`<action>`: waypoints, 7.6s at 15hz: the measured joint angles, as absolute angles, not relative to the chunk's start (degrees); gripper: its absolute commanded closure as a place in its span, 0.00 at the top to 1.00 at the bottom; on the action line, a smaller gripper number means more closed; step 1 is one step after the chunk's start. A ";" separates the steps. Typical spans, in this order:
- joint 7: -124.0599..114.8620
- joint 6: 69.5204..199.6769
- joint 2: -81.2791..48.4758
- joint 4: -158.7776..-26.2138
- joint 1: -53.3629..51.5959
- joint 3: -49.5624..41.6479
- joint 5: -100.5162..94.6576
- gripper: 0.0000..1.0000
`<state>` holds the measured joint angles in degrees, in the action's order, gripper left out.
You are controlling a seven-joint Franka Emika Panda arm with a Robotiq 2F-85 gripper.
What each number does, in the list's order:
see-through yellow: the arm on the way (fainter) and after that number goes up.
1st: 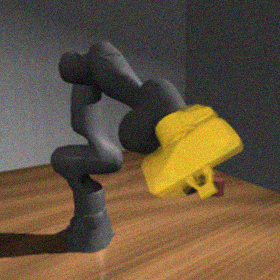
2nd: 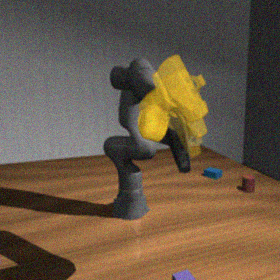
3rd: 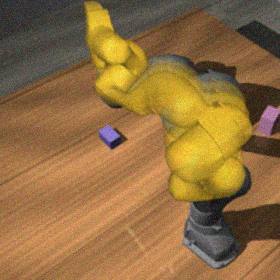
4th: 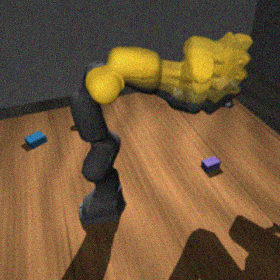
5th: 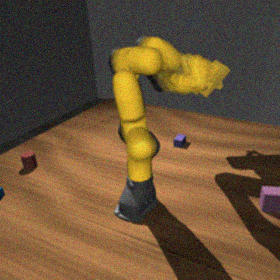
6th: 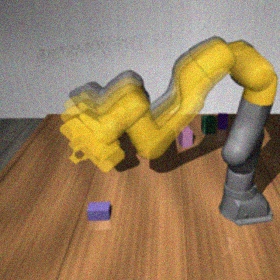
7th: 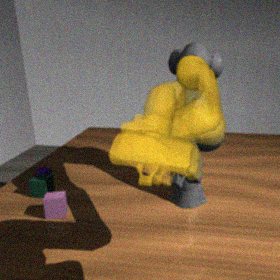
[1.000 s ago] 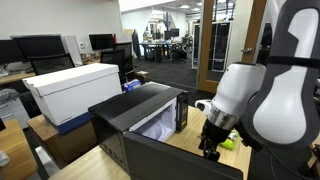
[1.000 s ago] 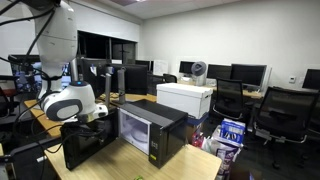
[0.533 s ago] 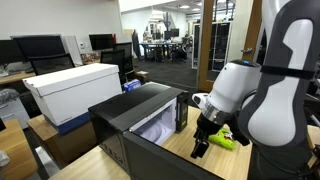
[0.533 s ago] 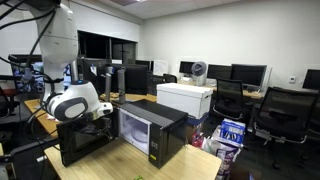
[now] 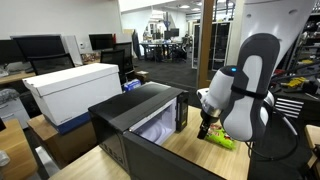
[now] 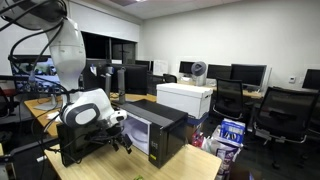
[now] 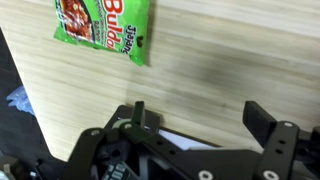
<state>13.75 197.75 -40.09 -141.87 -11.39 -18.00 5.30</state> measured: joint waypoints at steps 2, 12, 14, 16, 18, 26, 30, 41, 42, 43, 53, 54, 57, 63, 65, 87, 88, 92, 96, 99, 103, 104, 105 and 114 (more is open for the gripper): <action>12.68 197.76 -44.81 -140.27 -13.08 -19.59 6.38 1.00; 7.82 197.77 -62.72 -130.84 -18.35 -25.89 11.32 1.00; 7.03 197.77 -65.20 -129.59 -18.86 -26.76 12.06 1.00; 6.20 197.77 -67.29 -128.42 -19.40 -27.54 12.89 1.00; 5.46 197.77 -68.71 -127.61 -20.29 -28.22 13.93 1.00; 1.61 197.78 -72.32 -126.85 -26.08 -30.70 19.74 0.27; 0.37 197.79 -73.21 -126.99 -28.28 -31.23 21.54 0.14; 0.44 197.81 -71.12 -128.62 -32.61 -33.26 21.63 0.10; 0.51 197.81 -70.49 -129.01 -33.91 -33.88 21.60 0.10; 0.59 197.81 -69.94 -129.40 -34.96 -34.38 21.55 0.10; 0.72 194.51 -68.61 -133.59 -37.72 -36.11 20.59 0.91; 0.72 194.19 -68.58 -133.58 -37.72 -36.11 20.47 0.60; 0.69 193.81 -67.81 -133.57 -37.69 -36.14 19.51 0.53; 0.68 192.42 -66.95 -133.51 -37.62 -36.31 19.29 0.05; 0.66 191.12 -66.95 -133.46 -37.47 -36.38 19.23 0.00; -3.74 190.68 -67.61 -130.40 -32.50 -33.64 17.33 1.00; -4.23 190.68 -68.24 -129.71 -31.97 -33.61 17.39 1.00; -5.81 190.65 -70.79 -127.70 -31.23 -33.79 17.69 1.00; -7.48 190.64 -73.42 -125.98 -31.26 -34.13 18.64 1.00; -8.78 190.64 -75.28 -124.90 -31.87 -34.96 20.11 1.00; -11.55 188.70 -78.25 -123.50 -34.28 -36.83 22.38 0.75; -12.32 187.81 -78.89 -123.26 -35.10 -37.33 22.52 0.74; -13.04 186.83 -79.44 -123.02 -35.87 -37.76 22.53 0.67; -18.03 181.89 -83.35 -121.44 -40.20 -39.94 22.53 0.08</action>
<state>-18.03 181.89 -83.35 -121.44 -40.20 -39.94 22.53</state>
